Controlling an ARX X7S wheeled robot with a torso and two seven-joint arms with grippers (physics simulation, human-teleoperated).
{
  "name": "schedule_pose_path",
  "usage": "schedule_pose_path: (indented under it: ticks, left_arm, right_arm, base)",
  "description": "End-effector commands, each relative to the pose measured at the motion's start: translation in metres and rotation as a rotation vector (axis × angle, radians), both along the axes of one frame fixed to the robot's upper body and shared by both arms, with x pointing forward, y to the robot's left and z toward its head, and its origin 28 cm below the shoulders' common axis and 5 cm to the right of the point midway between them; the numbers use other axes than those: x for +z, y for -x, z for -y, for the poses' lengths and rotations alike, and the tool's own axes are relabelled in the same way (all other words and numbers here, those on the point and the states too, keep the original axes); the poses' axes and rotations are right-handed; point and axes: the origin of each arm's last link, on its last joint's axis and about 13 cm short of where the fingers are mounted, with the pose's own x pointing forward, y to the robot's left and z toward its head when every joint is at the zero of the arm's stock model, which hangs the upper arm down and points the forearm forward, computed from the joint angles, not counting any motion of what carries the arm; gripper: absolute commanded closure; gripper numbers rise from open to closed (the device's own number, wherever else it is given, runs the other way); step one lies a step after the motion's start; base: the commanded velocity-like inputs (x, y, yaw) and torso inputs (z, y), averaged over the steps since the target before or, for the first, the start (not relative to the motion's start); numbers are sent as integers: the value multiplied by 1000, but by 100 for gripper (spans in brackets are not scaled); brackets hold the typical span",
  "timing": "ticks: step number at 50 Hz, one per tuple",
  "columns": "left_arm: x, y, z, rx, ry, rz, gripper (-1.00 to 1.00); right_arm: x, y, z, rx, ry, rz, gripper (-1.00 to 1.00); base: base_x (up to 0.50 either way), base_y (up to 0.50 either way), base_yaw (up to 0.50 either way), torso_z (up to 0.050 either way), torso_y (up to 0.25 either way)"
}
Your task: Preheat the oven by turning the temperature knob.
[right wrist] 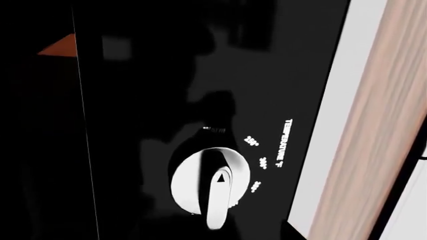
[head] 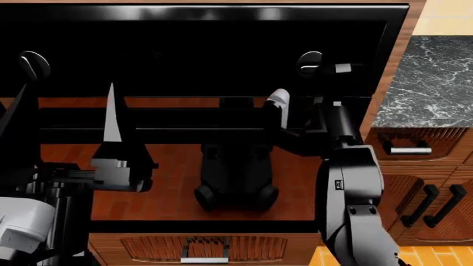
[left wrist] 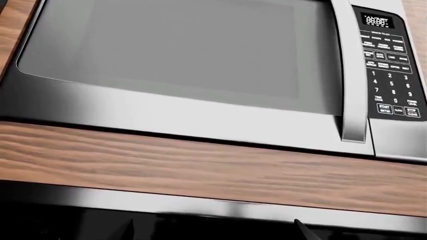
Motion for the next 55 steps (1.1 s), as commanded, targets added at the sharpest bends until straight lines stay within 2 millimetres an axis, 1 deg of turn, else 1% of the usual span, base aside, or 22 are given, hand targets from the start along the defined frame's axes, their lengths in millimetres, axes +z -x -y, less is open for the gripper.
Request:
schedule_pose_path:
  ticks: [1,20,41,55]
  left_arm:
    - [0,0,0,0,1,-1,-100]
    - [-1,0,-1,1,-3,-3,-100]
    - [-1,-1,-1,0,-5,-7,-100]
    - [-1,-1,-1,2,-3,-8,-100]
  right_arm:
    - [0,-2,-1,1,6,0,-100]
    - [-2,-6,5,-25,5,-3,-100]
    - [7,-8,9,-40,-1,18,-100]
    - [10,-10,6,-32,4,22,-100]
  base:
    - [0,0,0,0,0]
    - [0,0,0,0,0]
    - [0,0,0,0,0]
    - [0,0,0,0,0]
